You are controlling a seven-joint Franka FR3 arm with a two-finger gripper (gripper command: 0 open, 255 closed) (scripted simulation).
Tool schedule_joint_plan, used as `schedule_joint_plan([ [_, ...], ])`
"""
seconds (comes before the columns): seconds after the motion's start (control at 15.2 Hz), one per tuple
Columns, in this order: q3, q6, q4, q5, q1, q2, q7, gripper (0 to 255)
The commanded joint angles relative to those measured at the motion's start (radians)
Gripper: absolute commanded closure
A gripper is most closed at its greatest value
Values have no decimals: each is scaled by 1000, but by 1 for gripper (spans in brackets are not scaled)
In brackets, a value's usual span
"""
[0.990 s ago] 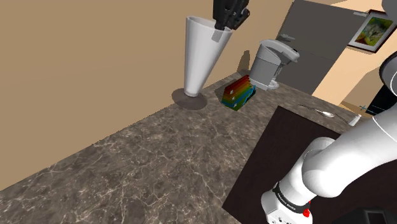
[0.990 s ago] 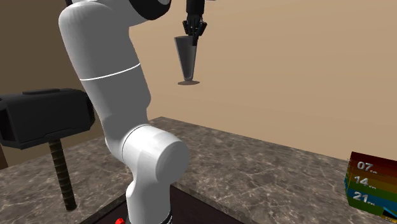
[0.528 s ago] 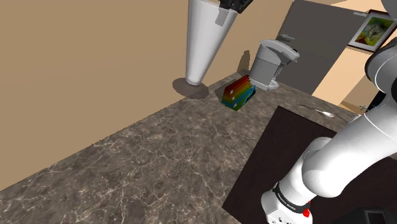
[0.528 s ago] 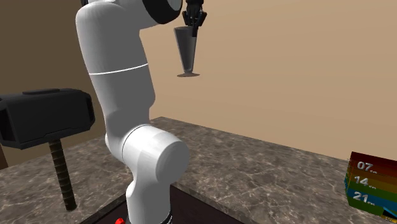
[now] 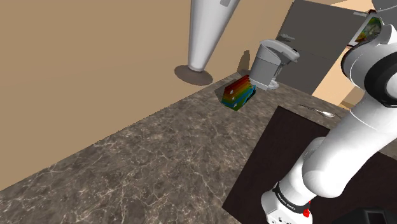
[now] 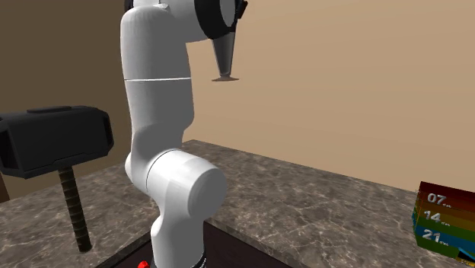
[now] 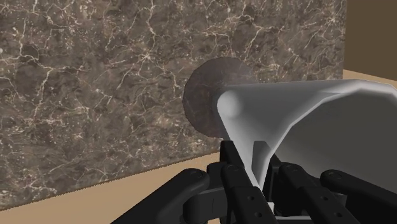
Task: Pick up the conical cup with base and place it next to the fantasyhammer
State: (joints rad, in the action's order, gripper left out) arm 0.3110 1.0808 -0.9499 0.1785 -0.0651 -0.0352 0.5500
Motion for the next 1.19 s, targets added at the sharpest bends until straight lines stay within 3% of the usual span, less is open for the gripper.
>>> schedule_joint_plan([
  [0.0,18,-65,136,-25,-17,71,29,255],
  [0.07,30,-105,222,-45,-32,117,46,255],
  [0.13,30,-108,230,-47,-34,122,47,255],
  [0.26,14,-62,60,6,-9,-7,37,255],
  [0.53,-7,-35,-135,69,-3,-186,41,255],
  [1.12,-16,-73,-353,164,-36,-466,111,255],
])
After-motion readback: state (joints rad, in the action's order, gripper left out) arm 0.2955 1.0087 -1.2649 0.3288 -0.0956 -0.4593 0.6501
